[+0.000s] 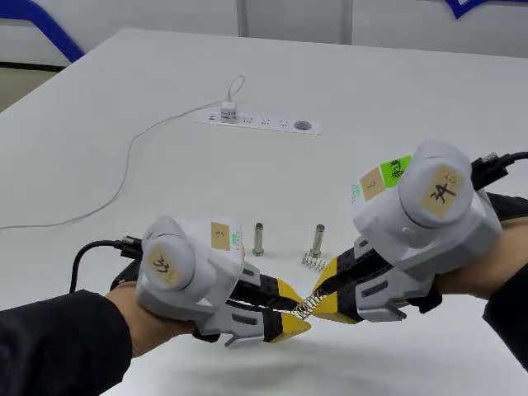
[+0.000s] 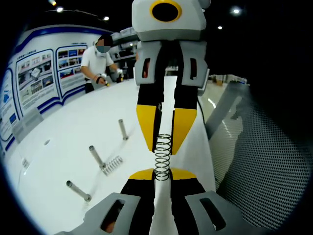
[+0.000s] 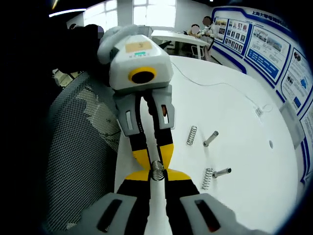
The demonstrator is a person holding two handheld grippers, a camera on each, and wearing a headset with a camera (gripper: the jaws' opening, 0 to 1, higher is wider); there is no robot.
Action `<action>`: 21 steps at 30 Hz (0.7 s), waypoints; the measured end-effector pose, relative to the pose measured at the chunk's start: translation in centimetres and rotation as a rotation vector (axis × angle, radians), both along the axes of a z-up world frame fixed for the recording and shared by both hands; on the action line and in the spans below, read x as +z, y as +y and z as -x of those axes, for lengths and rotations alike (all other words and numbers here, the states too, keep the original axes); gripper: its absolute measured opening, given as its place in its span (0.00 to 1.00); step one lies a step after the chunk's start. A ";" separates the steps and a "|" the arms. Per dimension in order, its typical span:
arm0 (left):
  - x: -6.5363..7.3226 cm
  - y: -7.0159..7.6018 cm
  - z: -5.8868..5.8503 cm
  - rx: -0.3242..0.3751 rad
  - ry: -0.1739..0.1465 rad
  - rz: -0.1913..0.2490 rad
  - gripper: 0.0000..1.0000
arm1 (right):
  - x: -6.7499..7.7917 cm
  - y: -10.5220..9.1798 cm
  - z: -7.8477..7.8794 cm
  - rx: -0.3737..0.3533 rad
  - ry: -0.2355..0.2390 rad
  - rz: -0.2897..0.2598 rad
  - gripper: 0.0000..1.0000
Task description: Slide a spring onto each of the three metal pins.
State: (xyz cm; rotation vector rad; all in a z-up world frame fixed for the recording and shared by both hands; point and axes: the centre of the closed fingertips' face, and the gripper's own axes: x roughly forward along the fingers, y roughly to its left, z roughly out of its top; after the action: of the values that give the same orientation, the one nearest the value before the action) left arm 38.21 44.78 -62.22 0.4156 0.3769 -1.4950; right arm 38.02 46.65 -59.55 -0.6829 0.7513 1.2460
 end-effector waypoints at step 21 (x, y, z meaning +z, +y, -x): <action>-0.1 -0.1 0.0 0.008 0.004 -0.004 0.13 | 0.1 0.2 -0.2 -0.001 -0.010 0.018 0.12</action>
State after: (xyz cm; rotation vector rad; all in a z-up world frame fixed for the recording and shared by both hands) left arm 38.24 44.71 -62.37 0.4141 0.3840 -1.4875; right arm 38.20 46.87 -59.49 -0.7028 0.7558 1.2350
